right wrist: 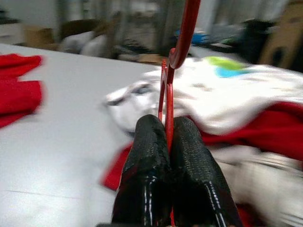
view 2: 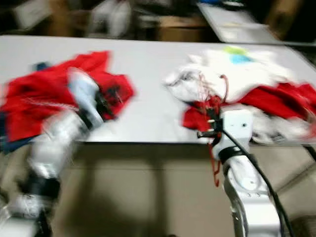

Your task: Hang hanger

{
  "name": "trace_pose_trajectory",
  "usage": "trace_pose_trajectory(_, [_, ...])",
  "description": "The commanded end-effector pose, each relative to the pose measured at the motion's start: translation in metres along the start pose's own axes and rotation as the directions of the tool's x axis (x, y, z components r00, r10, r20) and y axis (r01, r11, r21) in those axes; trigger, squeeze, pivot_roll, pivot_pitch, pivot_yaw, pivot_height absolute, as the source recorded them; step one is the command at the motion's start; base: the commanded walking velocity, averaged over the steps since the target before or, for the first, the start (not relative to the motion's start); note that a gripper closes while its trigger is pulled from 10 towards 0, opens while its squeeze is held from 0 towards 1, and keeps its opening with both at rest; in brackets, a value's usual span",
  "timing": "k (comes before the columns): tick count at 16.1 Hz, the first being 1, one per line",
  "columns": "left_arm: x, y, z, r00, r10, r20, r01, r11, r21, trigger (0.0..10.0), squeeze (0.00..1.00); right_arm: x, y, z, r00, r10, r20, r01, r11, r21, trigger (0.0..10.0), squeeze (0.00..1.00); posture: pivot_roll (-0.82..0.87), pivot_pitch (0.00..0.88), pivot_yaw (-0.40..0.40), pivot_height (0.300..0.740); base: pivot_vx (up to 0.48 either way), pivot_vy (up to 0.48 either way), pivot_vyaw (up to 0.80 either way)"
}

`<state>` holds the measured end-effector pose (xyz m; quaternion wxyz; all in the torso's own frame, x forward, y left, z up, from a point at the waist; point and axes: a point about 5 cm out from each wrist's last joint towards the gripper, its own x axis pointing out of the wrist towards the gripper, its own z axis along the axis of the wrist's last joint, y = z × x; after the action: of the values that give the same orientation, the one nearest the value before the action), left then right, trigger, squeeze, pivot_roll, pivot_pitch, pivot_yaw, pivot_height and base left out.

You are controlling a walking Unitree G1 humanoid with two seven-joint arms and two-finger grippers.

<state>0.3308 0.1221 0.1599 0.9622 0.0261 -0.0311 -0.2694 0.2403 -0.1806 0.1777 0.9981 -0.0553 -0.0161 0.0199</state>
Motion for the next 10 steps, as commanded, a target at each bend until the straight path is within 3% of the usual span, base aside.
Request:
trace_pose_trajectory(1, [-0.008,0.007,0.004,0.995,0.102,0.006,-0.102,0.994,0.044,10.0,0.0,-0.005,0.0,0.005,1.0,-0.007,0.004,0.007,1.0,-0.02,10.0,0.0,-0.05,0.0,0.015,0.74,0.0,0.0,-0.8])
trace_pose_trajectory(2, [-0.018,0.009,0.001,0.981,0.193,0.009,-0.193,0.979,0.064,10.0,0.0,-0.006,0.0,0.009,1.0,-0.019,0.014,0.019,1.0,-0.009,10.0,0.0,-0.06,0.0,0.013,0.74,0.0,0.0,-0.8])
trace_pose_trajectory(4, [-0.031,-0.003,0.006,0.974,0.226,0.02,-0.227,0.973,0.042,10.0,0.0,-0.012,-0.003,0.012,0.999,-0.034,0.02,0.034,0.999,-0.018,10.0,0.0,-0.05,0.0,0.003,0.74,0.0,0.0,-0.8])
trace_pose_trajectory(7, [-0.018,-0.027,0.005,0.985,0.173,0.014,-0.173,0.984,0.036,10.0,0.0,-0.016,-0.022,0.005,0.987,-0.158,-0.01,0.158,0.986,-0.051,10.0,0.0,-0.09,0.0,0.019,0.74,0.09,0.0,-0.8])
trace_pose_trajectory(10, [-0.005,-0.035,0.009,0.992,0.121,0.024,-0.122,0.991,0.047,10.0,0.0,-0.016,-0.029,0.015,0.984,-0.181,0.006,0.181,0.983,-0.016,10.0,0.0,-0.12,0.0,0.031,0.74,0.313,0.0,-0.8])
